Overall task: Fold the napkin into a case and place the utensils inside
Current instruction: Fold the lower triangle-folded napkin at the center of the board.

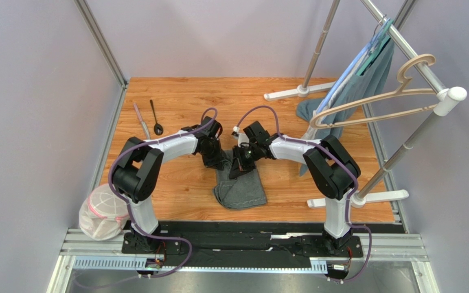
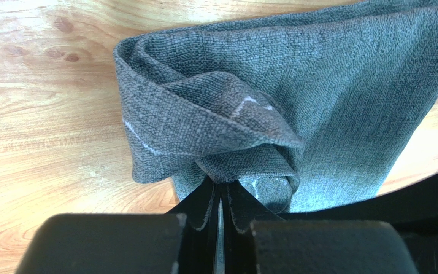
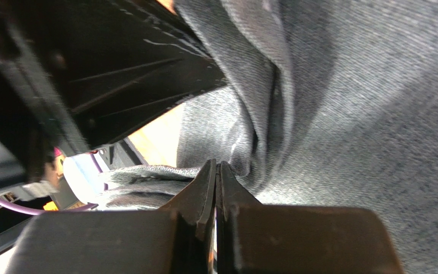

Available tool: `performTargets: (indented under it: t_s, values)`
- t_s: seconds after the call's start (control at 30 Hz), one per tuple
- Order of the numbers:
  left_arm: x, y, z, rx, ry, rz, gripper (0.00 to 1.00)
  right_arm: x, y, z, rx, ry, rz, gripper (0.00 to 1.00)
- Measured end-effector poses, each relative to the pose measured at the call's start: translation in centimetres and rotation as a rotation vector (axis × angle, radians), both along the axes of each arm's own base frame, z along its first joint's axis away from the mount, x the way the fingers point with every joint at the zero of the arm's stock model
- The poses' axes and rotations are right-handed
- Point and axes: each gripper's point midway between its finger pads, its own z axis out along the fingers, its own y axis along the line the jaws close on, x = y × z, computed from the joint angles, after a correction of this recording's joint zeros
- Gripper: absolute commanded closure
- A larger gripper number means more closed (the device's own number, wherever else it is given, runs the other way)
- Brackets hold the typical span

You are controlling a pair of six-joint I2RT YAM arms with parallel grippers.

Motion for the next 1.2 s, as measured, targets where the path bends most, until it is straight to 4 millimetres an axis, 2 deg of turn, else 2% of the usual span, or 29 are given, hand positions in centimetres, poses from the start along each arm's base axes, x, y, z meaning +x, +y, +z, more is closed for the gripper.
performTargets:
  t_s: [0.23, 0.37, 0.43, 0.6, 0.7, 0.77, 0.87, 0.97, 1.2]
  values:
    - [0.1, -0.2, 0.0, -0.011, -0.001, 0.019, 0.94, 0.0, 2.0, 1.5, 0.032, -0.023, 0.032, 0.99]
    - [0.1, -0.2, 0.0, -0.011, -0.001, 0.020, 0.94, -1.1, 2.4, 1.3, 0.042, -0.008, 0.053, 1.00]
    - [0.1, -0.2, 0.0, -0.011, -0.001, 0.020, 0.94, -2.3, 1.8, 0.5, 0.027, 0.018, 0.059, 1.00]
    - [0.1, -0.2, 0.0, -0.011, -0.001, 0.019, 0.94, -5.7, -1.7, -0.8, -0.032, 0.077, 0.043, 1.00]
    - [0.1, -0.2, 0.0, -0.011, -0.001, 0.019, 0.94, -7.1, -4.0, 0.3, -0.051, 0.055, 0.019, 1.00]
    - [0.1, -0.1, 0.0, -0.010, -0.002, 0.016, 0.94, -7.4, -4.8, 1.2, -0.057, 0.021, 0.011, 1.00]
    - [0.1, -0.1, 0.1, -0.010, -0.004, 0.014, 0.94, -6.9, -4.9, 2.3, -0.055, -0.020, 0.000, 1.00]
    - [0.1, 0.0, 0.3, -0.008, -0.009, 0.013, 0.94, -6.1, -4.2, 2.9, -0.056, -0.040, -0.004, 1.00]
    - [0.0, 0.3, 0.7, 0.004, -0.018, 0.006, 0.94, -3.5, -0.1, 4.2, -0.004, -0.070, 0.019, 1.00]
